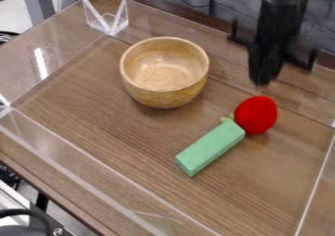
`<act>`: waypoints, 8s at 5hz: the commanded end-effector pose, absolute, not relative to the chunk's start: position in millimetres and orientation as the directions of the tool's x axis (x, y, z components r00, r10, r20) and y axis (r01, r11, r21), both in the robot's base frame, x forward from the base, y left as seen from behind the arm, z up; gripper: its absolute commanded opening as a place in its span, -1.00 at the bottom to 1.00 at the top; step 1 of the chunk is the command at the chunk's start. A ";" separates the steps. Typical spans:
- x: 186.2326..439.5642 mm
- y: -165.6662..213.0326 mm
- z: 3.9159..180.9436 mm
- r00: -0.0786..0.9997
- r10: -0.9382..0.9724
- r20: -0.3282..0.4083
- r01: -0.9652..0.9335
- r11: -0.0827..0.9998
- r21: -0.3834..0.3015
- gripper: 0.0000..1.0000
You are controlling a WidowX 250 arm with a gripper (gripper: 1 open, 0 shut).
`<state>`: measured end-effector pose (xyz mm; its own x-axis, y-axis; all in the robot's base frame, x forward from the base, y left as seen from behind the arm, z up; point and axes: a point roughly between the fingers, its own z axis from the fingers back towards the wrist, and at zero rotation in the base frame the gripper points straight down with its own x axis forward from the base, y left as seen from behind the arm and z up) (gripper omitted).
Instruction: Move the red fruit to the left
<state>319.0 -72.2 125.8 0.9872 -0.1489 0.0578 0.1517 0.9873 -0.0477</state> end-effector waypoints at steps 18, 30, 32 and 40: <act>304.3 -50.5 119.1 0.995 0.072 0.072 -0.066 0.994 -0.082 1.00; 327.5 -51.4 67.5 0.940 -0.338 0.034 0.339 0.941 -0.008 -1.00; 323.4 -73.6 68.4 0.947 -0.319 0.036 0.319 0.948 -0.010 1.00; 315.4 -13.1 119.1 0.938 -0.271 0.215 0.273 0.962 0.022 -1.00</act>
<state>308.2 -11.0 98.8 0.9541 -0.2588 0.1507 0.2613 0.9653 0.0033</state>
